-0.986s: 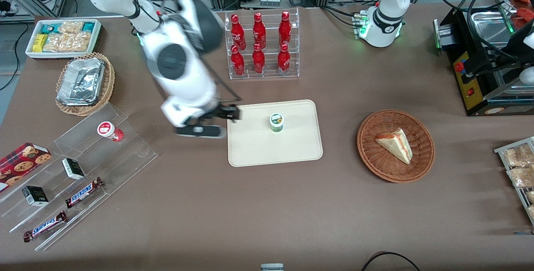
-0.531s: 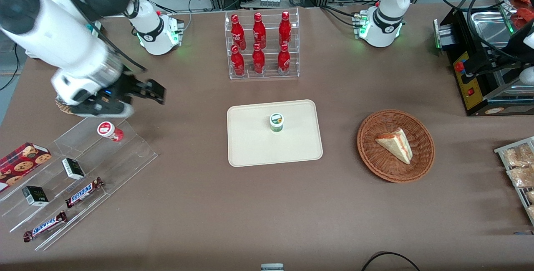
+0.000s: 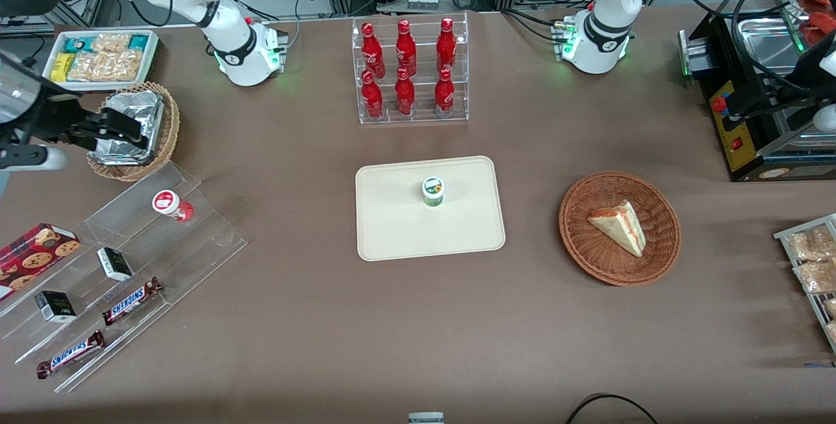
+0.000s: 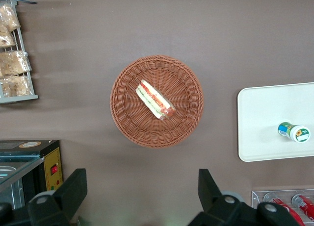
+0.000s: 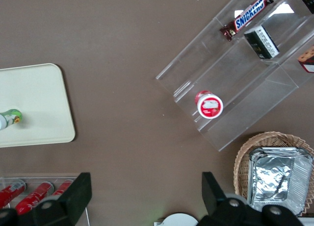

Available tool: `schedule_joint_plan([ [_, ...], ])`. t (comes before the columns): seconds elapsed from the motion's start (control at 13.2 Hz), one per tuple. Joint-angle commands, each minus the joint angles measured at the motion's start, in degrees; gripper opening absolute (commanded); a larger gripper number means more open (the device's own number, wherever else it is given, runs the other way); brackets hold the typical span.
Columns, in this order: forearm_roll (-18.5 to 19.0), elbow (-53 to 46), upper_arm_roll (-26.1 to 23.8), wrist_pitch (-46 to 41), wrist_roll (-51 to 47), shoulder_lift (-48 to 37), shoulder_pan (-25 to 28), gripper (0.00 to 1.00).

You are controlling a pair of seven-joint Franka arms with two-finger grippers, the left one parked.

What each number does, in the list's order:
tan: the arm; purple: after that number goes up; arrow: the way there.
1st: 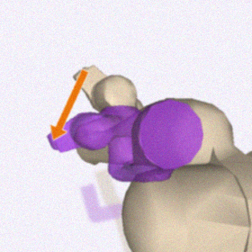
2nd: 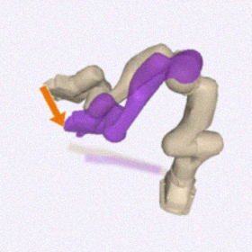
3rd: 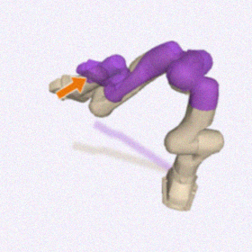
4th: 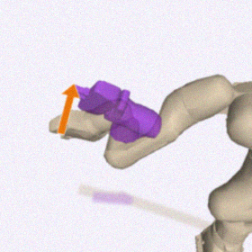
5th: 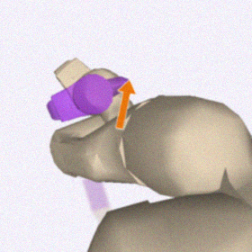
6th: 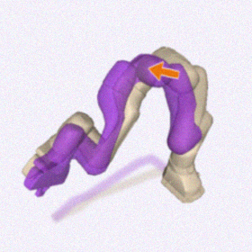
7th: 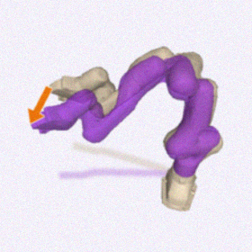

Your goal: Place green gum on tray

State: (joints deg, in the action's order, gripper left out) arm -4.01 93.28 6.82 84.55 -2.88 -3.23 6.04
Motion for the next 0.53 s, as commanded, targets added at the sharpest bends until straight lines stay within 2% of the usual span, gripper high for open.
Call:
schedule_joint_plan([
  [0.0,0.4,0.1,-2.6,-1.2,3.1,-1.2,-4.6,1.00],
  [0.15,0.4,-0.9,-4.5,-1.5,3.2,-1.0,-6.7,1.00],
  [0.46,0.3,-1.5,-4.3,-1.6,2.2,-0.1,-5.1,1.00],
])
